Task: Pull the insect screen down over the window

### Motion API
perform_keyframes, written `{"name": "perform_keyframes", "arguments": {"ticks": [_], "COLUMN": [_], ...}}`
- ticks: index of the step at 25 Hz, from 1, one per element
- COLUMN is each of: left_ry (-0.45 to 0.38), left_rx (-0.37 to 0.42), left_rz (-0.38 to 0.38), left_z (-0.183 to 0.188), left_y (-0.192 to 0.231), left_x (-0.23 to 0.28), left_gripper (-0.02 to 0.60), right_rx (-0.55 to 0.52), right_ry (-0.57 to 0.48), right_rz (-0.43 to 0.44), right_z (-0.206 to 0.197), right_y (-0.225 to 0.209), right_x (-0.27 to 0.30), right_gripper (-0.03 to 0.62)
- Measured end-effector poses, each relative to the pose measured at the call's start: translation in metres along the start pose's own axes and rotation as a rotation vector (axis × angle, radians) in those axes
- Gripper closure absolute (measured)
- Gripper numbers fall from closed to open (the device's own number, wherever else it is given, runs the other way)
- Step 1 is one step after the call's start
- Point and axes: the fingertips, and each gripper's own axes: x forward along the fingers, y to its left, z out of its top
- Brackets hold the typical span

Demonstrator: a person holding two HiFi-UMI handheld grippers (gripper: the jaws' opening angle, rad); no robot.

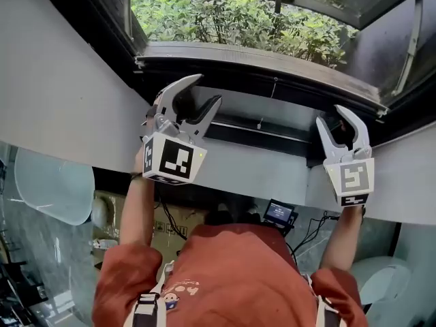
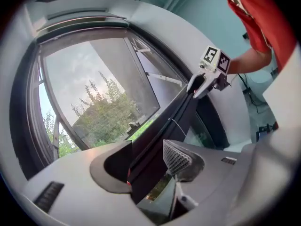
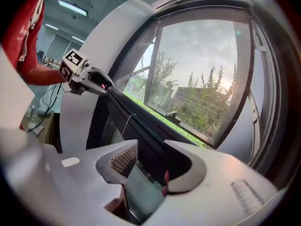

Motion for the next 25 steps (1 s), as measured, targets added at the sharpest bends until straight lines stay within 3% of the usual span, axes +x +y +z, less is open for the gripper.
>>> {"name": "perform_keyframes", "arguments": {"ticks": [4,8,15,19,25], "left_ry": [-0.058,-0.061,-0.108,-0.138,-0.162], "left_rx": [-0.151,-0.303,-0.540,-0.601,-0.597], "left_rz": [0.039,0.086,0.148,0.184,0.201], "left_z": [0.001,-0.009,-0.015,-0.009,0.000], "left_y": [-0.017,-0.038,-0.074,-0.080,-0.087], "left_x": [-0.004,-0.008,-0.022,-0.029,-0.037], "left_gripper": [0.373,0.374,0.374,0.376,0.388], "right_rx": [0.157,0.269,0.407,0.446,0.473], "right_ry": [-0.094,-0.125,-0.220,-0.277,-0.324], "right_rz": [-0.048,-0.077,-0.121,-0.163,-0.154], "right_z": [-0.002,-0.015,-0.021,-0.020,-0.009], "right_y": [0.007,0.019,0.050,0.059,0.075], "right_x": [-0.014,-0.021,-0.029,-0.037,-0.036], "right_gripper": [0.413,0.413,0.414,0.431,0.451]}}
